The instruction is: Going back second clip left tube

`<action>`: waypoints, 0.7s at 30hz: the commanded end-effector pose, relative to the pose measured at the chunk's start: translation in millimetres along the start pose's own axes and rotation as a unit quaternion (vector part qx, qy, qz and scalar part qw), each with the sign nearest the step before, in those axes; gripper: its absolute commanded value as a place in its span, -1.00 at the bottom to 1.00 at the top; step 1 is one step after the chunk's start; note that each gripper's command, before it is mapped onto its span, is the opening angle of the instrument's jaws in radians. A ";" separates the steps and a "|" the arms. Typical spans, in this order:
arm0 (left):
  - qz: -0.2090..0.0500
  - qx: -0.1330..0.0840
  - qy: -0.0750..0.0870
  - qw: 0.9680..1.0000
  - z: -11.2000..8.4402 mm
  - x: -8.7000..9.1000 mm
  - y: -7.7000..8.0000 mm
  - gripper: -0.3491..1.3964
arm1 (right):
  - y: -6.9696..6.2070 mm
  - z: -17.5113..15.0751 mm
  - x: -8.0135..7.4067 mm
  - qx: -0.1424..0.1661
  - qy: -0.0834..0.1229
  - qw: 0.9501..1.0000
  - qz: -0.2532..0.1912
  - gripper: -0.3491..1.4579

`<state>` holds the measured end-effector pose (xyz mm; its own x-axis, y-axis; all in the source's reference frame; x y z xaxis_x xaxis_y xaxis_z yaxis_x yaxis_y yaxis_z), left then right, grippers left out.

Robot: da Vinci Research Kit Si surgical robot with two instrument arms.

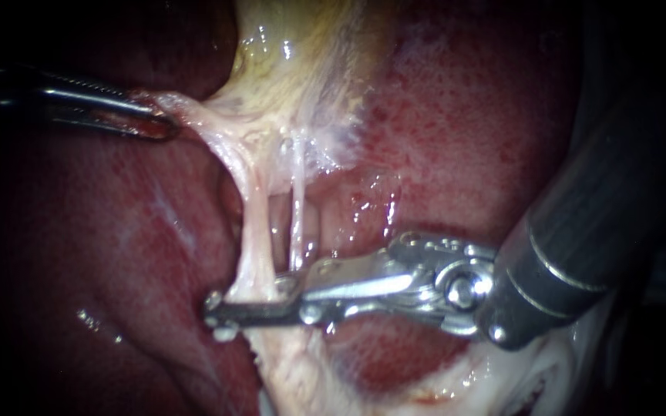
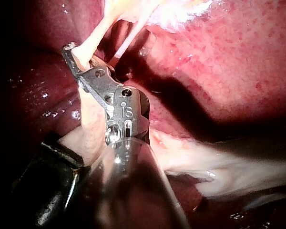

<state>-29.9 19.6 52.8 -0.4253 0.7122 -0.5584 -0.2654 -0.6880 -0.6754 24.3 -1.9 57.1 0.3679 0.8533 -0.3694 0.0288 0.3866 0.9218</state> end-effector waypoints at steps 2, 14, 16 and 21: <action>0.000 0.000 0.000 1.000 0.0 0.0 0.0 -1.00 | 0.4 0.2 -0.1 -0.009 -0.004 1.000 -0.008 -0.39; 0.000 0.001 0.000 1.000 -0.1 -0.2 -0.2 -1.00 | 3.5 -2.0 -1.4 -0.108 -0.009 0.983 -0.147 -0.06; 0.001 0.001 0.000 1.000 -0.1 -0.2 -0.2 -1.00 | 3.0 -3.3 -1.4 -0.115 -0.010 0.979 -0.171 -0.06; 0.001 0.001 0.000 1.000 -0.2 -0.2 -0.2 -1.00 | 1.3 -7.4 -1.2 -0.121 -0.014 0.967 -0.223 -0.06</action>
<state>-29.7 19.6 53.0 -0.4256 0.7115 -0.5592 -0.2657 -0.6889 -0.6744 16.0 0.4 57.3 0.3964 0.5525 -0.7332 -0.0186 0.8033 0.5953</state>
